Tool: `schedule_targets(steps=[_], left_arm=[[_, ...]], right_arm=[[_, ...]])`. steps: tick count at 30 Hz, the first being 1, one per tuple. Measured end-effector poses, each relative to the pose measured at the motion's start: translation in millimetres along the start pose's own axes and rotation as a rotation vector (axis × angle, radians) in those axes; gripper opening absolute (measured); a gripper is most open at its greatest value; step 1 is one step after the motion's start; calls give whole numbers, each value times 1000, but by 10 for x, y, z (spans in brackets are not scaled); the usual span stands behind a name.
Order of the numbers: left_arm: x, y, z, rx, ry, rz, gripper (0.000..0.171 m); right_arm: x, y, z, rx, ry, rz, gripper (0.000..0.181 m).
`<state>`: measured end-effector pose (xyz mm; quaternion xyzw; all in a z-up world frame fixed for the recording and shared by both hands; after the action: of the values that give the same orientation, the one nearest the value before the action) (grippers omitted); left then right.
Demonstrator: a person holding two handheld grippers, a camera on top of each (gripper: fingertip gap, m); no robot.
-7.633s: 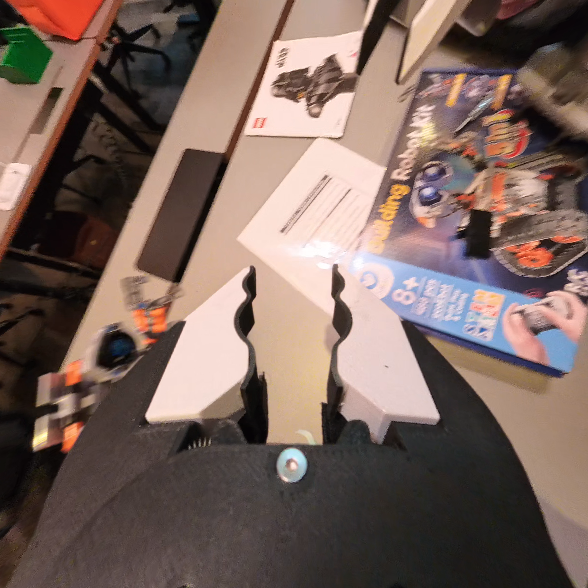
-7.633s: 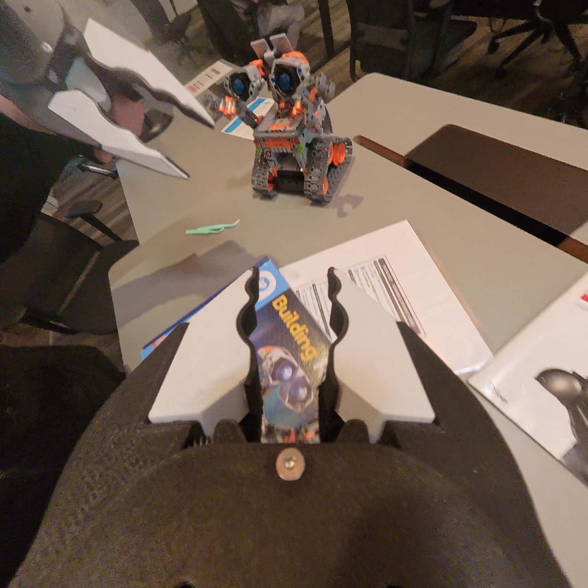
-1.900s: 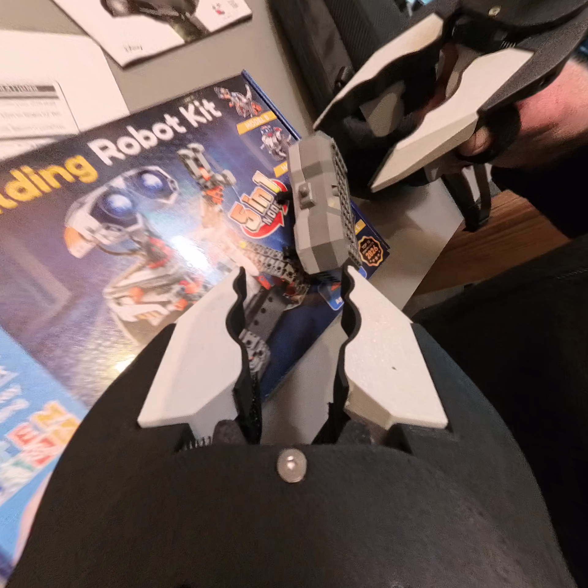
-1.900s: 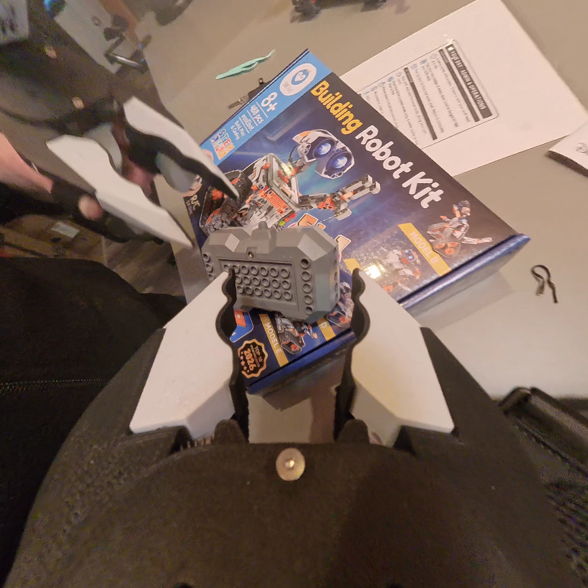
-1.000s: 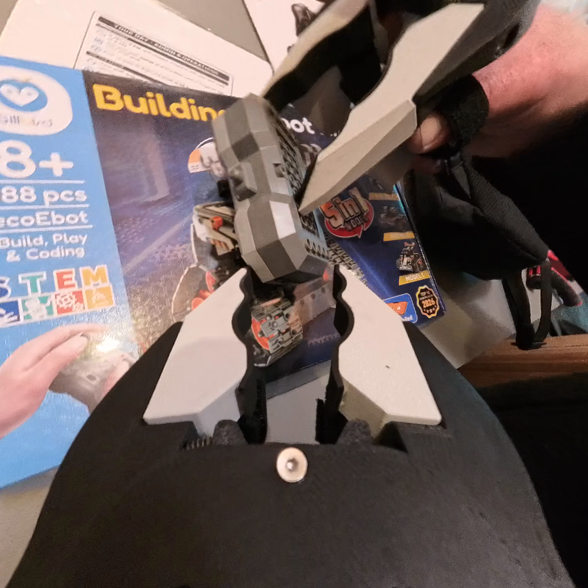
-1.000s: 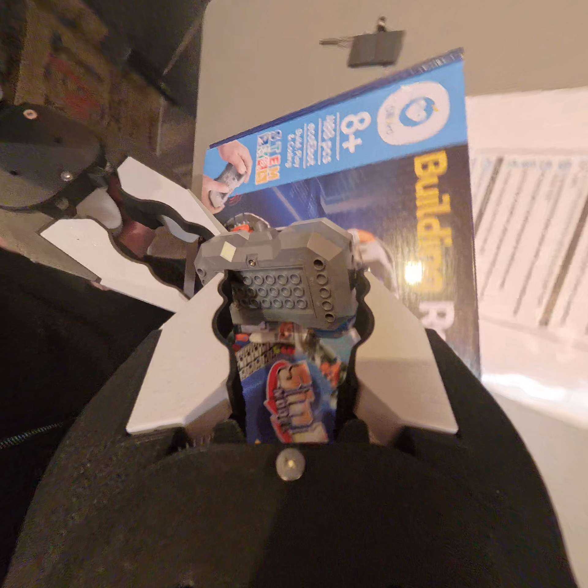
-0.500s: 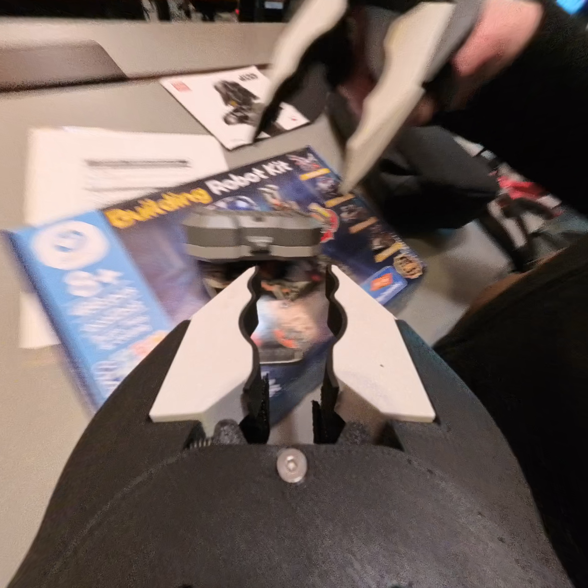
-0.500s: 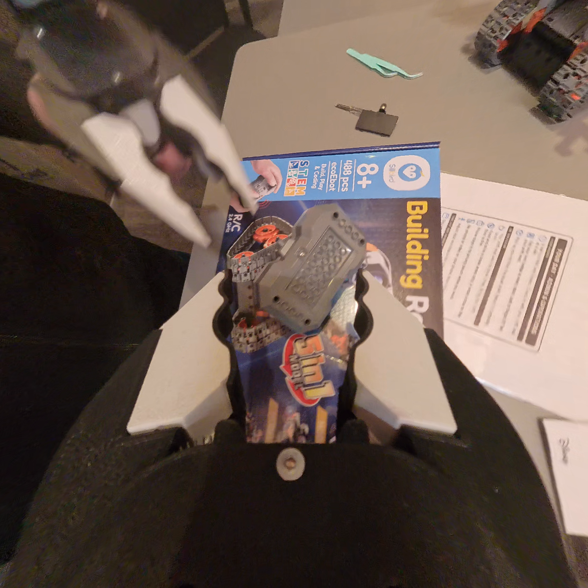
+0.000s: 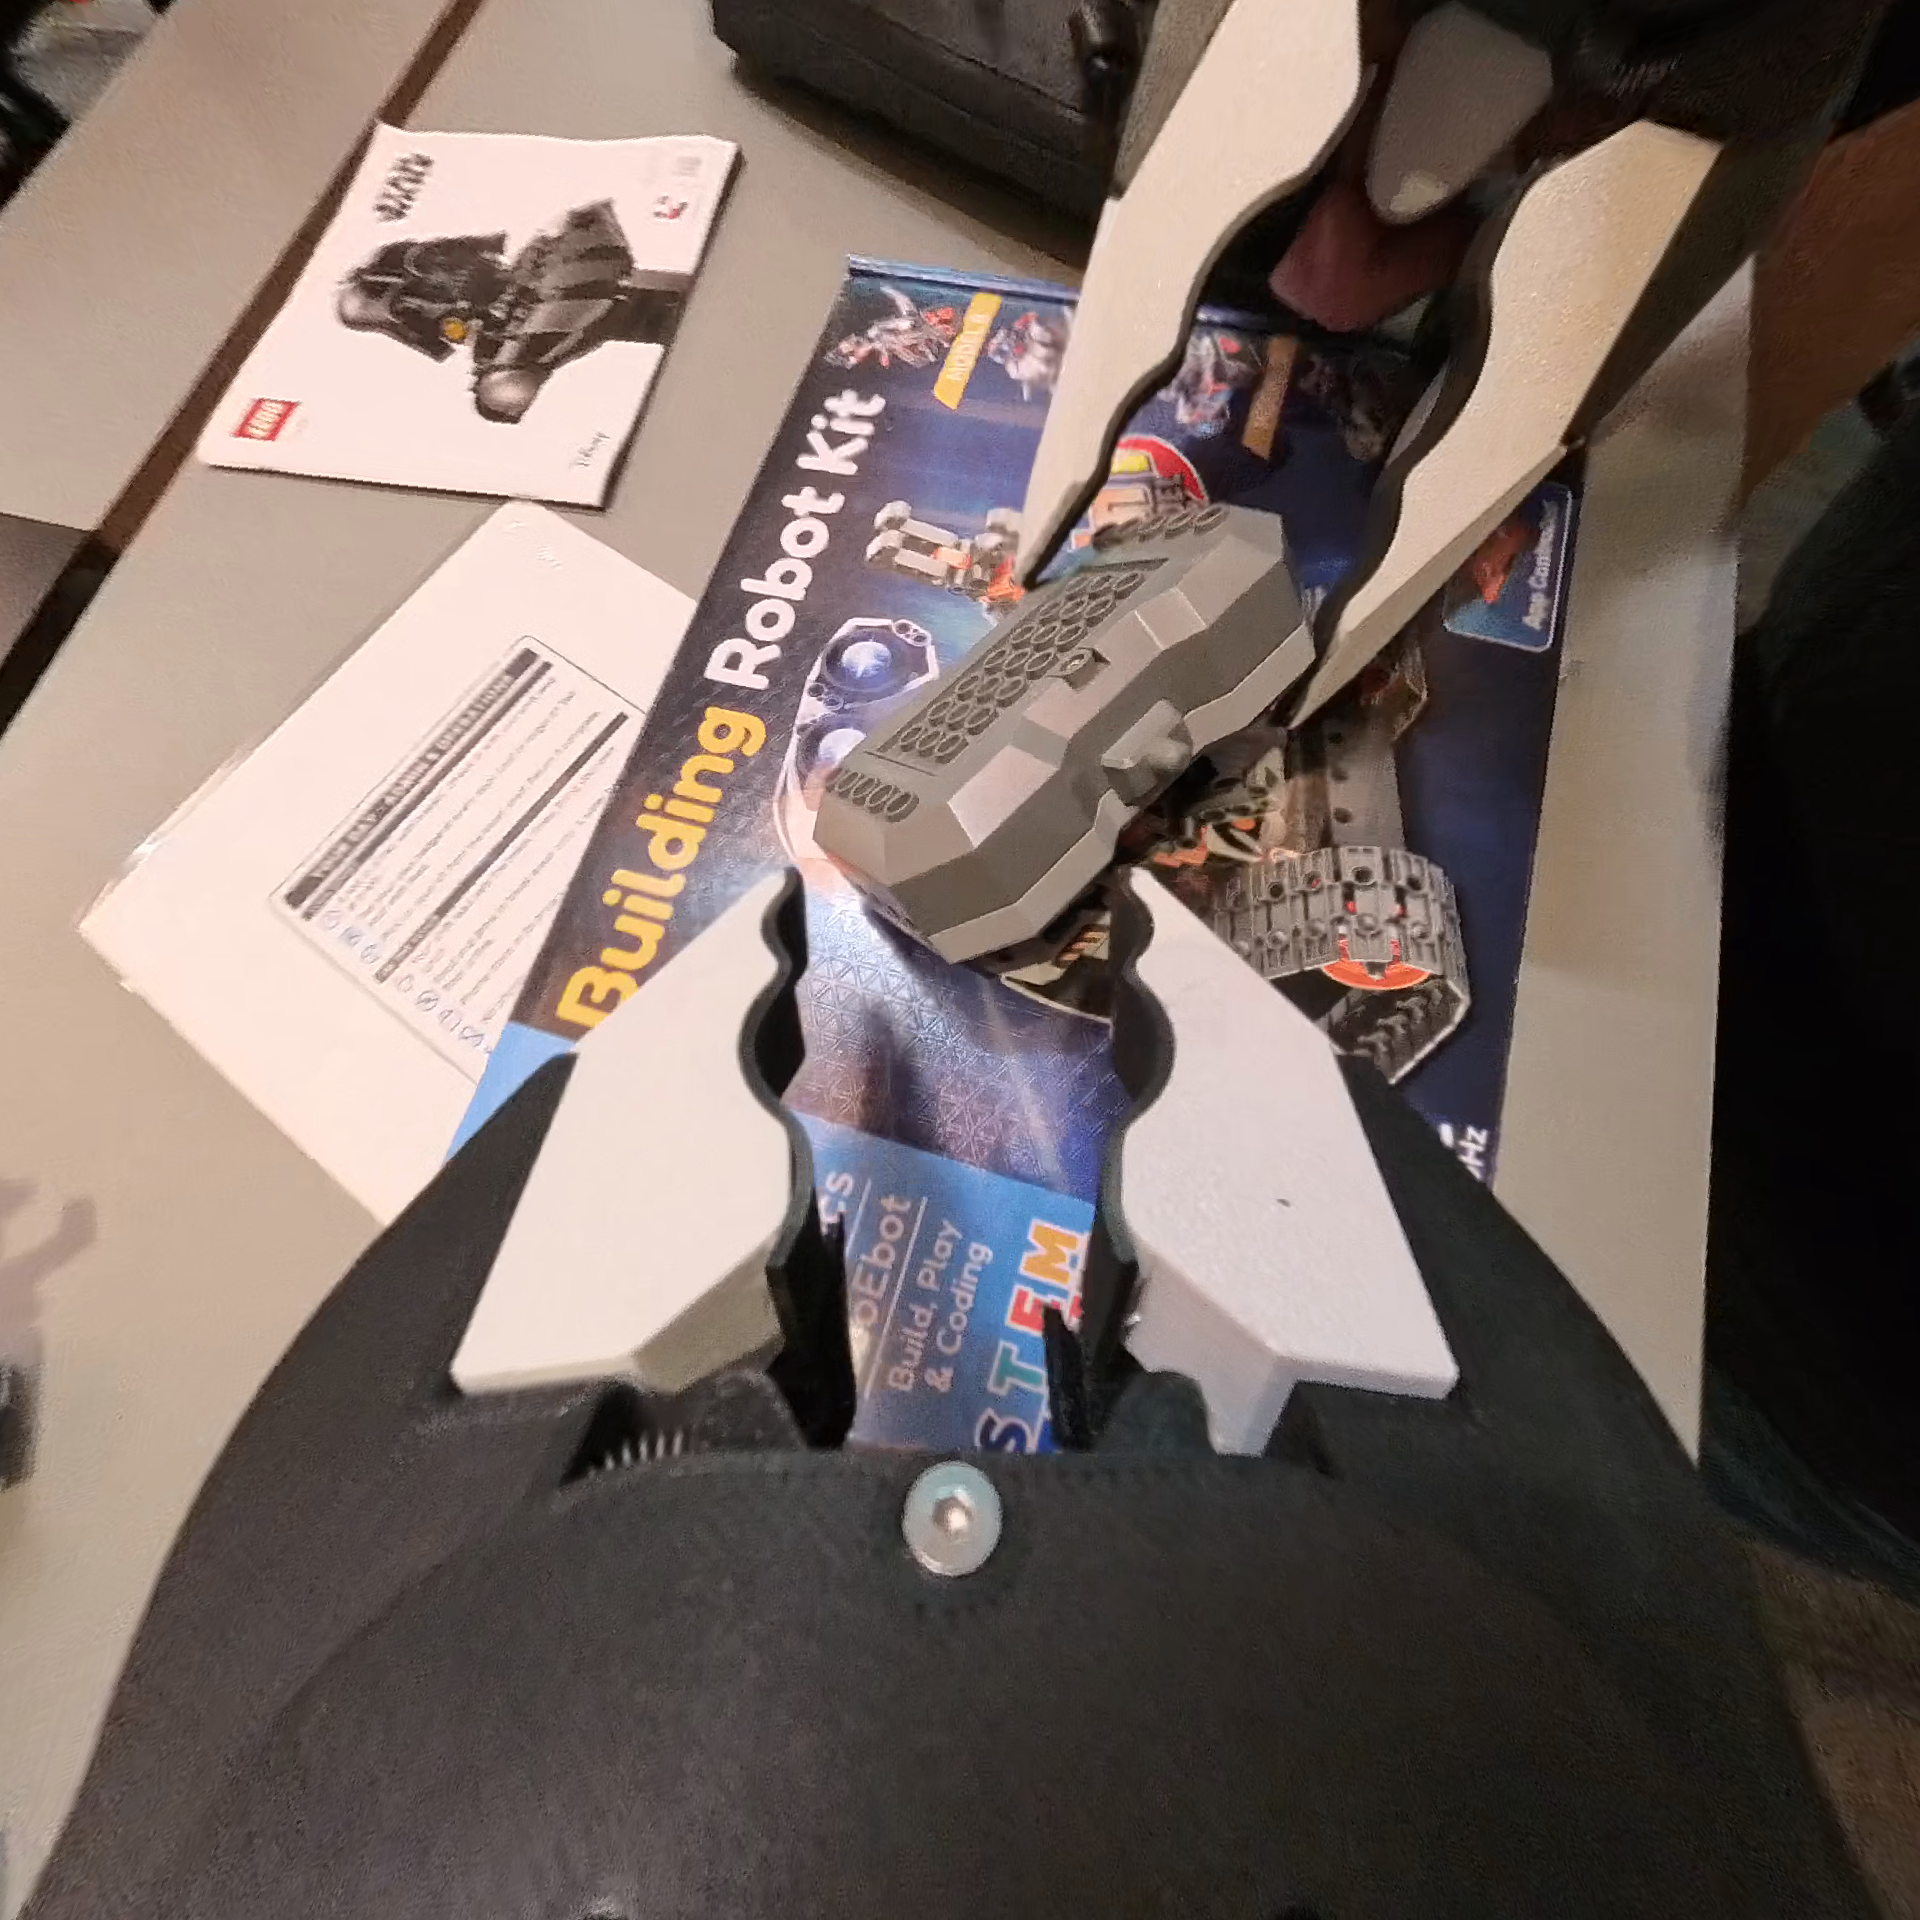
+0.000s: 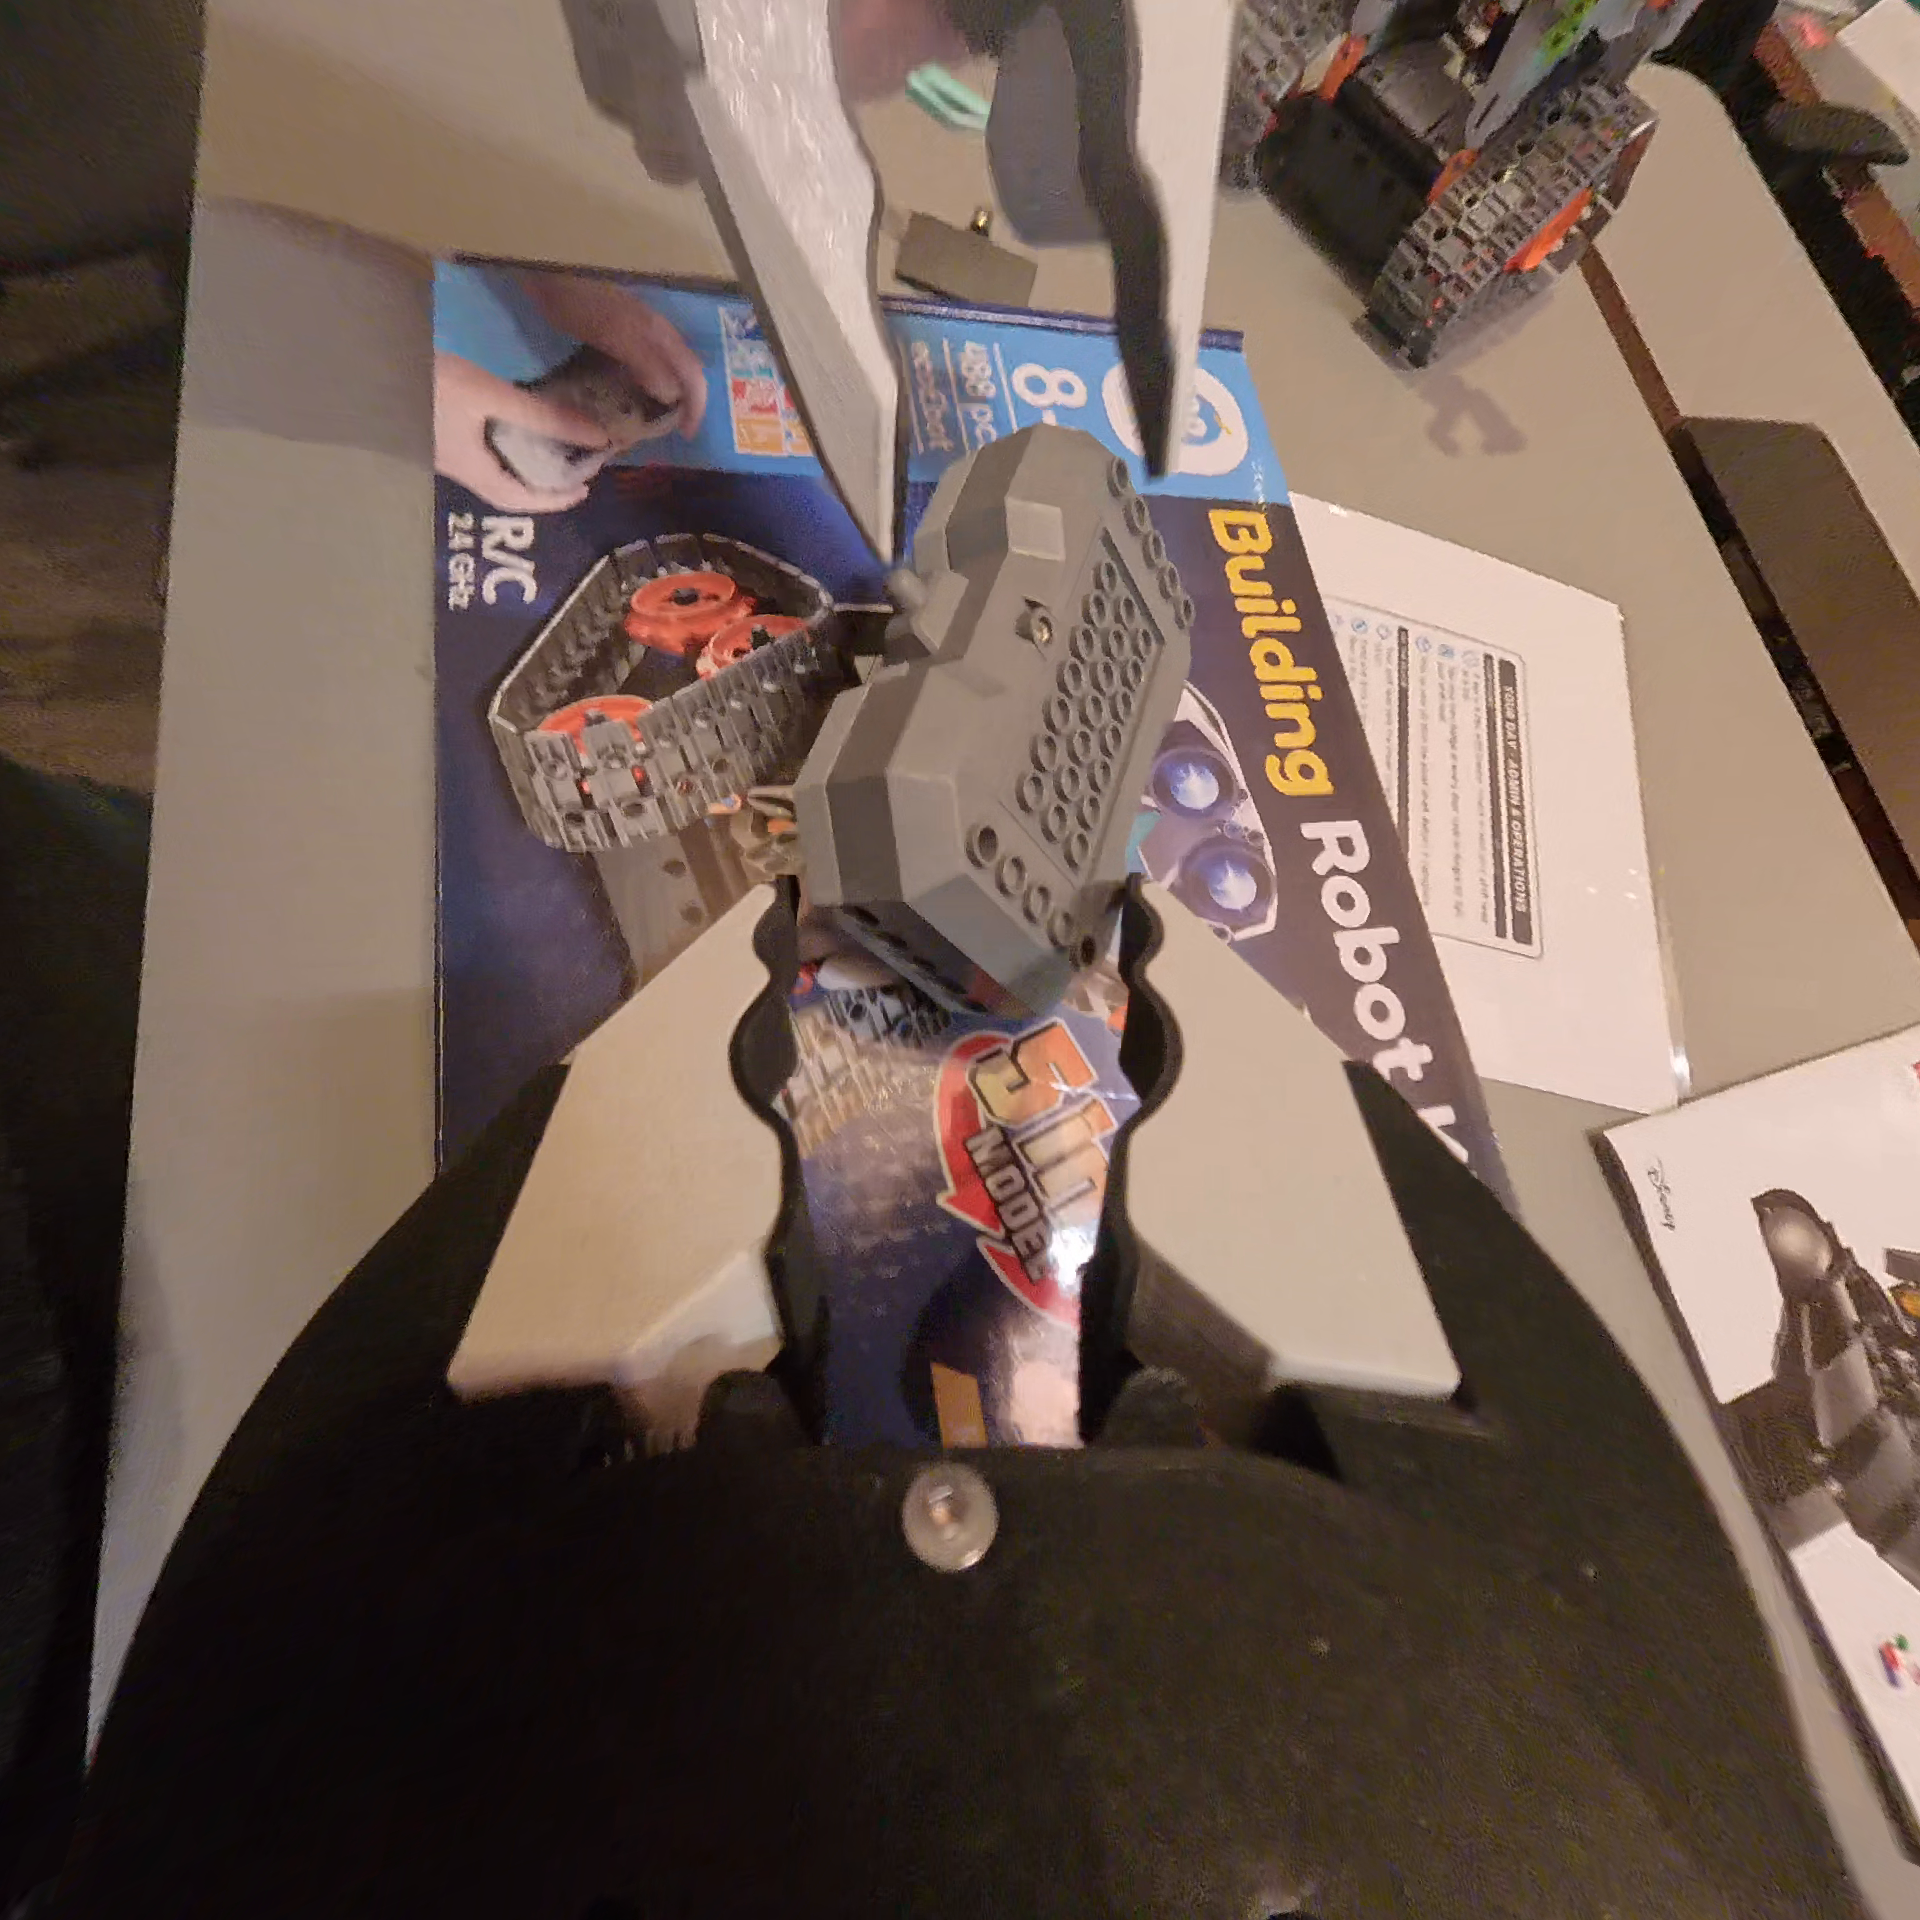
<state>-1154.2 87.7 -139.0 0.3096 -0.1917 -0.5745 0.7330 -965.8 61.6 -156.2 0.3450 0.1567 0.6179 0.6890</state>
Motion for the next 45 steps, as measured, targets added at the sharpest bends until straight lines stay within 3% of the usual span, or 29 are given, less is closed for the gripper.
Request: schedule_targets(steps=[6,12,20,26,33,39,45], left_arm=[[-77,8,-87,54,-29,49,46],[-133,-39,-19,116,-25,162,41],[-10,-315,345,174,86,401,39],[171,-730,771,248,217,588,39],[467,-1475,1317,310,385,823,38],[693,-2131,1548,340,475,976,39],[836,-2562,1618,339,486,1121,39]], right_arm=[[74,26,34,60,18,-46,44],[254,112,86,111,117,-115,40],[450,555,-61,188,334,-131,39],[428,1060,-427,221,497,-81,40],[166,1808,-1163,172,717,-27,40],[-135,2257,-1838,48,872,29,41],[-387,2407,-2334,-148,1003,46,41]])
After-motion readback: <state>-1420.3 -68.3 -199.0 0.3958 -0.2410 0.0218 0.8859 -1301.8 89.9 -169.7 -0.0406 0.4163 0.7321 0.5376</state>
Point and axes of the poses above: each gripper's, where its closed fingertips meet, z back along the fingers, y out of its top, x = y × z across the jaws, the point moved 9 cm from there along z, back along the fingers, and after that the axes turned 7 degrees about -x, right-handed, at the moved point
